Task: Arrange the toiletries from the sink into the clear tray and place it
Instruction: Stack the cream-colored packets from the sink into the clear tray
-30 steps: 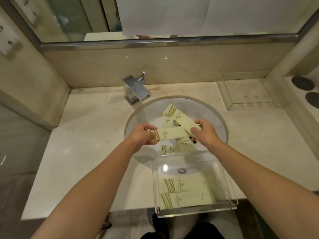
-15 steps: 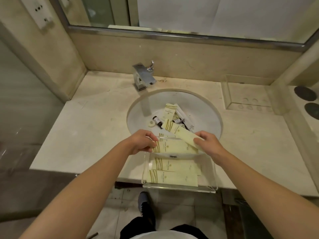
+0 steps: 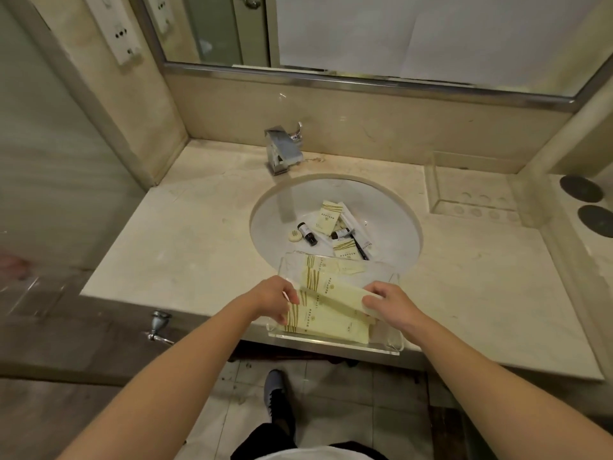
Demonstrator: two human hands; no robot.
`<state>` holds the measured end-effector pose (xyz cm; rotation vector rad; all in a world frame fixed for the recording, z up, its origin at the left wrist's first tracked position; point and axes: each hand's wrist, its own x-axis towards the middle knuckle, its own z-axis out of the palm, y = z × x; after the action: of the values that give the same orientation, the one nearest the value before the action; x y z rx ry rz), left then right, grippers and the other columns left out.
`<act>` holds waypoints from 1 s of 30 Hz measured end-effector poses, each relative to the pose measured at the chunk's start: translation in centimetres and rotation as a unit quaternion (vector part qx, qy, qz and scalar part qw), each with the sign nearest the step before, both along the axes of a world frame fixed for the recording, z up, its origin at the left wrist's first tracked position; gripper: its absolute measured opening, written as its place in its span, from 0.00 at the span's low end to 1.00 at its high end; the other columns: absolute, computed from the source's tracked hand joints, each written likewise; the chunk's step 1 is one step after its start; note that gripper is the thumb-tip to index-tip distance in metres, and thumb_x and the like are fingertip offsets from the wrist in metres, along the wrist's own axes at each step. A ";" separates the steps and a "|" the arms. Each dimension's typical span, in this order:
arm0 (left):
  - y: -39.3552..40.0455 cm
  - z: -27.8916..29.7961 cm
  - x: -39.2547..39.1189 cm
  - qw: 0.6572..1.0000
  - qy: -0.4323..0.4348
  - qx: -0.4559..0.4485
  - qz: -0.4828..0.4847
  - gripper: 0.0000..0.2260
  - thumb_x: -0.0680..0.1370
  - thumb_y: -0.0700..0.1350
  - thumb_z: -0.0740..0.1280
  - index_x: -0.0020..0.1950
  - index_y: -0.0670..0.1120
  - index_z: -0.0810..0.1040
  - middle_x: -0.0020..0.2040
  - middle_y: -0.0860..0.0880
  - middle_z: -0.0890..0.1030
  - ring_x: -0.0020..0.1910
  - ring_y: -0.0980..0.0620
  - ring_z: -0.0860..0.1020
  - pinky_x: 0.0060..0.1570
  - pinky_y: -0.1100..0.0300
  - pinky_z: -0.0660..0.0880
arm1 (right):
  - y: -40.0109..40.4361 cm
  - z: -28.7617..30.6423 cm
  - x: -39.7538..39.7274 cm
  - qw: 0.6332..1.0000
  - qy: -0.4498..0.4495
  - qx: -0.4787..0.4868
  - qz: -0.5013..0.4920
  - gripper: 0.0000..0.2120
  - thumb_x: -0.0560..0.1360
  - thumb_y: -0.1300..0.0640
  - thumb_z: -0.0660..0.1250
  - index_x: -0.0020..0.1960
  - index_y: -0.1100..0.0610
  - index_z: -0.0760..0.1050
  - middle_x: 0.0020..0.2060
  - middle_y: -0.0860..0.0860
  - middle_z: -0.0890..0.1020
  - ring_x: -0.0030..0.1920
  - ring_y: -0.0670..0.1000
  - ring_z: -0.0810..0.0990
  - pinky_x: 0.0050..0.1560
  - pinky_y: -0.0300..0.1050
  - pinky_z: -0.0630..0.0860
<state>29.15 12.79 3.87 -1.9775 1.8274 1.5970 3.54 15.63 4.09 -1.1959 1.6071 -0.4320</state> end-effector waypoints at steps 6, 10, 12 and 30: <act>1.0 -0.3 -0.6 0.981 -0.115 -0.104 -0.118 0.14 0.74 0.30 0.61 0.52 0.45 0.79 0.56 0.44 0.77 0.36 0.51 0.78 0.34 0.64 0.75 | 0.7 -0.5 0.8 0.999 0.037 -0.004 0.034 0.05 0.76 0.61 0.64 0.45 0.55 0.78 0.46 0.50 0.80 0.47 0.49 0.76 0.42 0.37 0.71; 1.5 -0.9 -0.6 0.951 -0.167 -0.180 -0.186 0.12 0.76 0.34 0.59 0.54 0.44 0.78 0.55 0.44 0.79 0.50 0.46 0.77 0.46 0.60 0.72 | 0.9 -1.0 1.0 0.998 0.045 0.004 0.036 0.06 0.76 0.61 0.64 0.43 0.54 0.77 0.48 0.51 0.80 0.47 0.49 0.76 0.42 0.38 0.71; 1.6 -0.8 -0.5 0.941 -0.175 -0.201 -0.210 0.12 0.76 0.33 0.58 0.54 0.43 0.77 0.54 0.44 0.77 0.51 0.45 0.76 0.49 0.57 0.73 | 0.7 -1.2 1.0 0.998 0.050 0.006 0.032 0.08 0.76 0.62 0.63 0.42 0.53 0.77 0.49 0.52 0.80 0.49 0.50 0.77 0.43 0.39 0.72; 1.7 -0.8 0.9 0.912 -0.218 -0.268 -0.220 0.12 0.76 0.41 0.64 0.60 0.44 0.71 0.57 0.45 0.71 0.48 0.46 0.74 0.43 0.53 0.76 | -1.0 -2.6 4.5 0.954 0.285 -0.081 0.040 0.18 0.75 0.59 0.61 0.64 0.51 0.71 0.63 0.54 0.69 0.63 0.56 0.67 0.61 0.49 0.69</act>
<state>30.07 14.47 3.06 -1.6812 2.4200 0.5095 8.07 14.65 1.53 -1.6059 2.0270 -0.1708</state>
